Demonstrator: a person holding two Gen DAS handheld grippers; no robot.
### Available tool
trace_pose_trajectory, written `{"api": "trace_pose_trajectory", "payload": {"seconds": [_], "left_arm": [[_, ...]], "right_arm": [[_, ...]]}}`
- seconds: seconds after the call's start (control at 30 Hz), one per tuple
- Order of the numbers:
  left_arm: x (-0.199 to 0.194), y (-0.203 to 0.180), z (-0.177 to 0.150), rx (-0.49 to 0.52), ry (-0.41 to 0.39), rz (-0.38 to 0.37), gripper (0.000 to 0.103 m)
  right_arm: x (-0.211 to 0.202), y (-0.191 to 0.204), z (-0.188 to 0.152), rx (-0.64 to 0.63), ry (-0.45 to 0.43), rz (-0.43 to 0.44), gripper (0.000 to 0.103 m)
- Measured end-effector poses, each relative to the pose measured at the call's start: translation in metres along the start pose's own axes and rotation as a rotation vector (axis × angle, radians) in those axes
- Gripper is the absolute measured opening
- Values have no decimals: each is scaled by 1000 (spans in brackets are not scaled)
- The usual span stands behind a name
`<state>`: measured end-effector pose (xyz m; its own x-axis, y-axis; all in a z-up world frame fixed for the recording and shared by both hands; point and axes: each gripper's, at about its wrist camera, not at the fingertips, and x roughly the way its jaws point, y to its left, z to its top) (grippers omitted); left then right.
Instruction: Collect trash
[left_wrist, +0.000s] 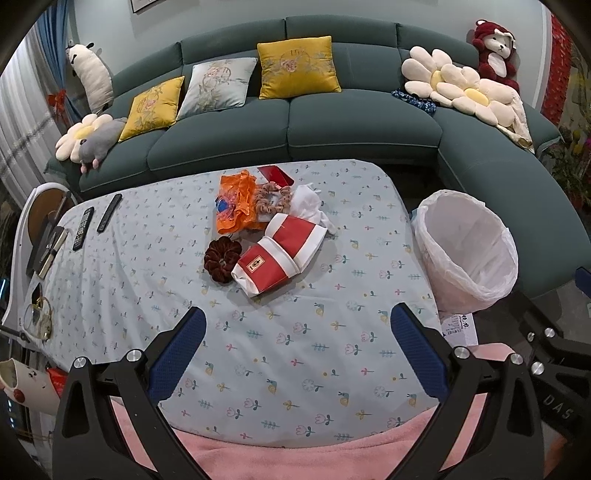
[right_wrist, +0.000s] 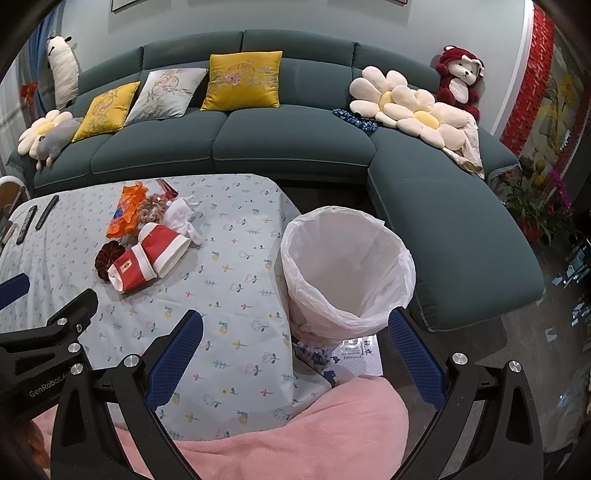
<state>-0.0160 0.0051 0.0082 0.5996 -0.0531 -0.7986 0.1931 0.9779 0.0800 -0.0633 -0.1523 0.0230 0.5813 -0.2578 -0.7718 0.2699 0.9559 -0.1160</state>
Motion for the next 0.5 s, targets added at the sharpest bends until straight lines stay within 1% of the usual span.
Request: {"api": "trace_pose_trajectory", "payload": {"seconds": [0.17, 0.23, 0.3, 0.37, 0.5], "left_arm": [[5, 12, 0, -36, 9, -9, 96], [7, 18, 0, -44, -1, -16, 96], [10, 25, 1, -45, -6, -6, 96], [15, 34, 3, -52, -10, -8, 96], [34, 63, 3, -108, 22, -10, 95]], "right_arm": [[2, 2, 2, 4, -7, -13, 96], [4, 4, 2, 4, -8, -16, 96], [8, 8, 4, 3, -6, -20, 96], [12, 12, 5, 3, -5, -20, 96], [22, 25, 10, 3, 0, -2, 96]]}}
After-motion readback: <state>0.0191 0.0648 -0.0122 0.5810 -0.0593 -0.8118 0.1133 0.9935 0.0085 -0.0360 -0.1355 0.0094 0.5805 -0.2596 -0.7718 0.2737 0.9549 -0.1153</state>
